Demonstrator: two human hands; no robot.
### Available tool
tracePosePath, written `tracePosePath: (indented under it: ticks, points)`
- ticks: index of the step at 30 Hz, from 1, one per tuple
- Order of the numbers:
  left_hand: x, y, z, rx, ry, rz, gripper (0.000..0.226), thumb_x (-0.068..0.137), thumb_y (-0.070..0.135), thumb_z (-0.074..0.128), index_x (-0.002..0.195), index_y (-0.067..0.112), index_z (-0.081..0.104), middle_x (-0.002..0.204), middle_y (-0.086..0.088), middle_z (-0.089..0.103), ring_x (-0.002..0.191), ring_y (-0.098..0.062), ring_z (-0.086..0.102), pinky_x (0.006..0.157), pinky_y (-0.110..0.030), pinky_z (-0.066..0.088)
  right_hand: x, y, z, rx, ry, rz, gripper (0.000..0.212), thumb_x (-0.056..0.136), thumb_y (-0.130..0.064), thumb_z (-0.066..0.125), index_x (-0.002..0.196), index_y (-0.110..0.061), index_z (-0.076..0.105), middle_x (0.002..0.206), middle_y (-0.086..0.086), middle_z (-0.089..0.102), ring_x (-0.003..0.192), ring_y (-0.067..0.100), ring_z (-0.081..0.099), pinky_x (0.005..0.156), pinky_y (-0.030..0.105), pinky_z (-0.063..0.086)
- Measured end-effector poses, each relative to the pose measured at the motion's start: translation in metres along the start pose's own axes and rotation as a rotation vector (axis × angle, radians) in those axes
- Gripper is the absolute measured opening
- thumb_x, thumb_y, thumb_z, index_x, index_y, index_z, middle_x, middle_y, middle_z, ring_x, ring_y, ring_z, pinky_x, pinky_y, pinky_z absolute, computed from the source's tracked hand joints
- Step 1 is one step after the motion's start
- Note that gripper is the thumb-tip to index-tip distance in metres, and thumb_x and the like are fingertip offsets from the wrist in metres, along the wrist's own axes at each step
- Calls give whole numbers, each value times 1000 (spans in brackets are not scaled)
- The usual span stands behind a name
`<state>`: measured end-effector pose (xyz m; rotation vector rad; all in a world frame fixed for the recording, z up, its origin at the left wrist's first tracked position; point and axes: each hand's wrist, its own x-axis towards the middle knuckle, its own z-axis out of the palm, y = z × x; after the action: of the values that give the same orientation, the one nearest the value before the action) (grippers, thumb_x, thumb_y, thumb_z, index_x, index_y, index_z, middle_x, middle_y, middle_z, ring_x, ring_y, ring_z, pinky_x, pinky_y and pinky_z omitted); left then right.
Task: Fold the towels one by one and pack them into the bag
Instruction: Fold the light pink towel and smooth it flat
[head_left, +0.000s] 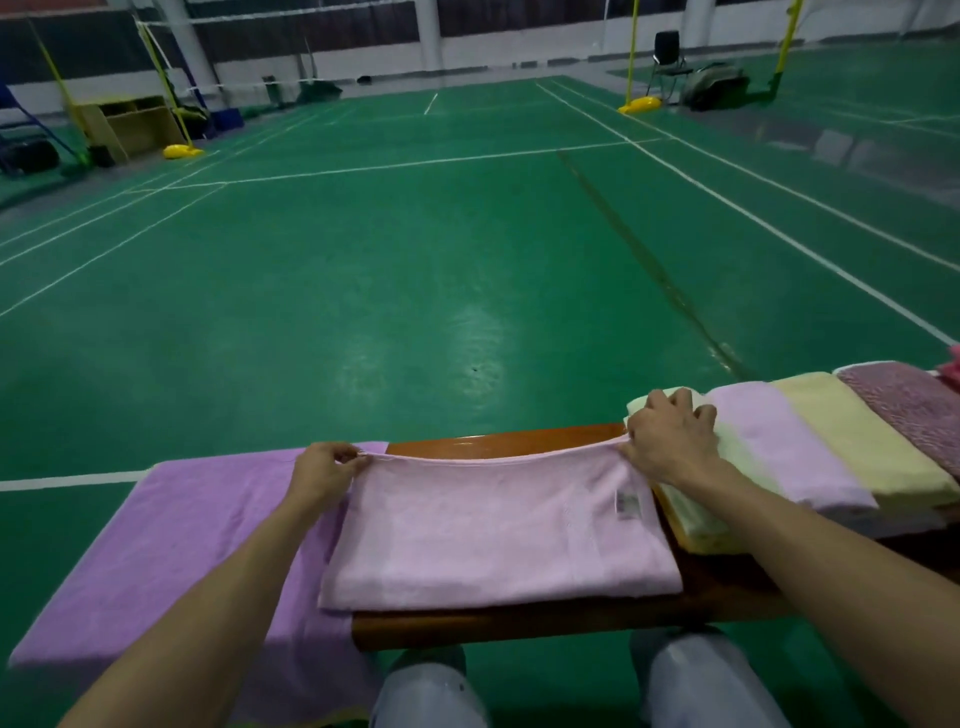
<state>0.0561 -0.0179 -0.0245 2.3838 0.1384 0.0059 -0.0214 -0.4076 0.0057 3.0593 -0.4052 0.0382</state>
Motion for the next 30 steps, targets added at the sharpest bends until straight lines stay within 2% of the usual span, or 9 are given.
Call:
tracePosePath:
  ticks: [6,9,13,16,18,20,24,26,30]
  points:
    - [12,-7,10,153,-39,2,17,84,22,73,90,6,74,88,-11,71,85,-24,62,73,-25,41,-1,-10,15,-170,4,-25,10,90,-21,52,86,-23,62,114,4,43,108,27,35,84,43,30]
    - [14,-4,12,220,-59,4,17,84,20,71,93,6,74,89,-9,70,85,-24,61,72,-24,39,-2,-11,17,-198,32,-40,10,88,-24,56,90,-24,66,115,3,43,109,27,35,84,43,29]
    - [15,15,15,272,-67,73,27,84,9,66,110,7,68,109,-10,67,90,-18,55,84,-27,42,-4,-7,12,-146,119,-130,18,84,-30,66,100,-21,65,122,6,47,116,28,39,93,44,32]
    - [13,45,31,154,-62,129,26,85,3,63,111,3,68,109,-12,68,98,-22,61,90,-27,43,-12,-10,9,167,178,-269,31,85,-22,71,112,-8,66,130,13,51,123,31,44,102,40,36]
    - [8,68,50,-1,-170,101,24,87,0,60,110,0,69,100,-12,69,85,-20,62,83,-28,48,-26,-21,8,521,126,-283,36,87,-20,70,119,-4,64,126,12,55,118,27,51,100,30,39]
    - [-1,93,71,-184,-342,71,22,90,-3,56,109,-3,67,95,-13,67,74,-17,61,75,-31,54,-41,-33,12,827,57,-197,42,90,-22,68,128,-7,59,128,8,58,115,21,56,95,23,43]
    - [-18,139,110,-365,-624,69,27,94,-8,46,115,-3,61,108,-14,64,97,-22,63,80,-28,56,-63,-42,35,1176,-48,63,50,96,-27,61,141,-13,45,144,4,48,130,17,48,103,29,42]
    - [-21,157,125,-390,-738,59,32,93,-12,42,119,-2,58,115,-13,61,108,-24,60,83,-28,56,-69,-41,48,1306,-50,109,54,95,-23,62,143,-12,41,149,7,44,135,19,44,107,31,41]
    - [-21,180,147,-421,-872,21,46,87,-20,36,123,1,53,126,-14,57,119,-28,54,88,-31,54,-76,-38,59,1511,-6,147,61,95,-20,61,148,-12,32,151,6,39,138,19,40,103,24,38]
